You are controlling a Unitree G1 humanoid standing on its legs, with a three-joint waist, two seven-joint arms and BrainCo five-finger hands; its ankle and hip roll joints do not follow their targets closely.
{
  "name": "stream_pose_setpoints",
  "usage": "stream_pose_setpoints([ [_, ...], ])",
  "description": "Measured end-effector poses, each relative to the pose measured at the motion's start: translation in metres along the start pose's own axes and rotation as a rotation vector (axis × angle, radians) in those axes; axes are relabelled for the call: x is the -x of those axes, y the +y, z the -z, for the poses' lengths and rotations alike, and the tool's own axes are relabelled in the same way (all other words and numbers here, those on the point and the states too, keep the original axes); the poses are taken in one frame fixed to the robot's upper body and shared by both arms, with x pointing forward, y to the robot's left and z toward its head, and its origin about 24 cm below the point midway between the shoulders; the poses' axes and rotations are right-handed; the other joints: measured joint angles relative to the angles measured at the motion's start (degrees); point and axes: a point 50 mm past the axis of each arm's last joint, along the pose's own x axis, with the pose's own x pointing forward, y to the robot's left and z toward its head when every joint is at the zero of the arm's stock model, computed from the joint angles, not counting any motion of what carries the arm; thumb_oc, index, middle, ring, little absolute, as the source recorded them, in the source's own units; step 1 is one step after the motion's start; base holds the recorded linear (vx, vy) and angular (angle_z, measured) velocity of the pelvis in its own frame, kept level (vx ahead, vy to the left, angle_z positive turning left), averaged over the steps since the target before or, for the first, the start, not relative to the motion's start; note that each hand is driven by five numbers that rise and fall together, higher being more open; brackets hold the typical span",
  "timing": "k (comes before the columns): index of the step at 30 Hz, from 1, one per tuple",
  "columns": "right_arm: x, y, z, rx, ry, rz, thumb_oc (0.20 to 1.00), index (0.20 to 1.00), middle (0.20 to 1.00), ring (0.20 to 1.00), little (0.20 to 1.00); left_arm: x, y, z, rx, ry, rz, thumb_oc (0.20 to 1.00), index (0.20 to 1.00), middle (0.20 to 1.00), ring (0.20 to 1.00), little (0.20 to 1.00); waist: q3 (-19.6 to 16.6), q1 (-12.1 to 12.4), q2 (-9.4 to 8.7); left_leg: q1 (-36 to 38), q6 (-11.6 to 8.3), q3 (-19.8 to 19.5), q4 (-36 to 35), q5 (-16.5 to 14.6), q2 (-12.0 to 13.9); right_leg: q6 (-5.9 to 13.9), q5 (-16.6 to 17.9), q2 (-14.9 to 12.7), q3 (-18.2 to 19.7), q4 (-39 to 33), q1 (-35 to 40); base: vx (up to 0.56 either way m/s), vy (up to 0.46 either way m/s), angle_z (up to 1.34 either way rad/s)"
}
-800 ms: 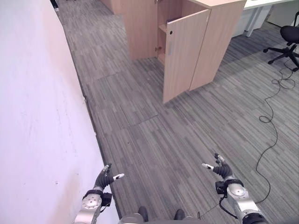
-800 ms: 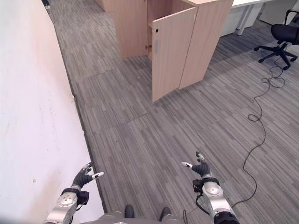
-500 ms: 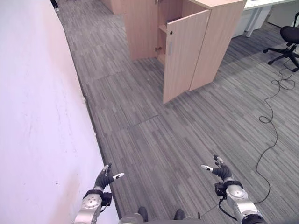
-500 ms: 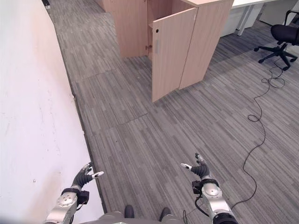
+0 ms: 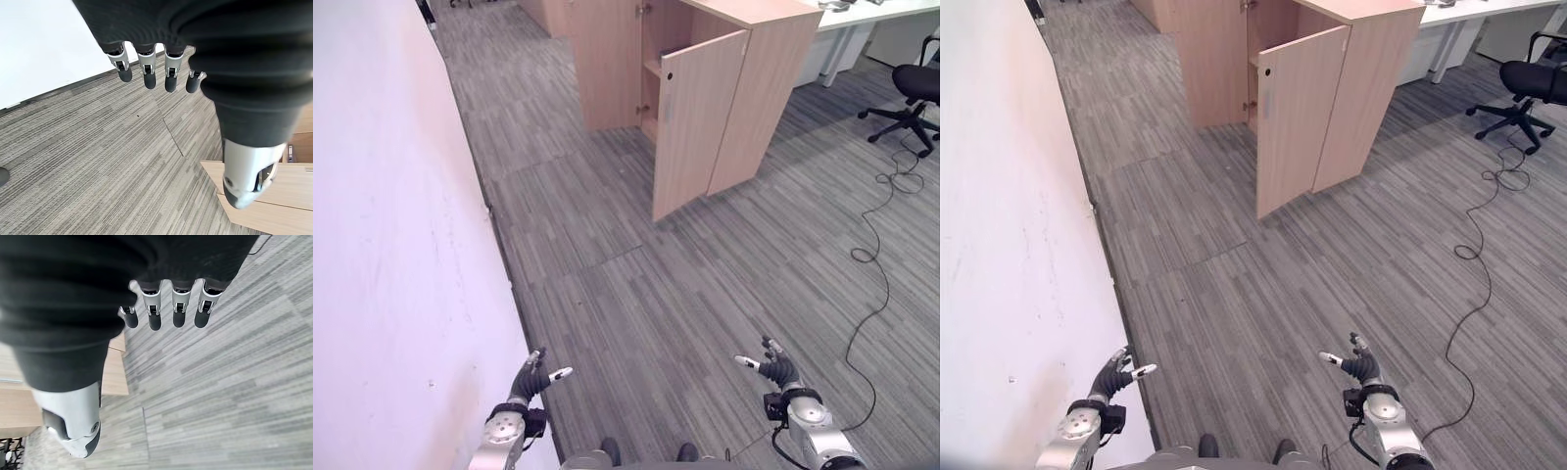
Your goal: Put the empty folder in the office cabinet
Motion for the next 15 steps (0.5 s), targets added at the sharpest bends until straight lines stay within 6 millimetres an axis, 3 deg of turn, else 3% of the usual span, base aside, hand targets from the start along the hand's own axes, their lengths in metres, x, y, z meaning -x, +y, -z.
stream_pose_setpoints([
  [15, 0.0002, 0.0020, 0.0007, 0.004, 0.003, -0.020, 1.000, 1.000, 1.000, 1.000, 1.000, 0.0008, -0.0004, 0.0013, 0.006, 0.004, 0.001, 1.000, 1.000, 1.000, 1.000, 1.000, -1.3, 0.2, 1.42, 0.2, -0.01, 0.2, 0.0, 0.0, 0.2, 0.03, 0.0, 0.2, 0.3, 0.0, 0.0, 0.01, -0.028, -0.01],
])
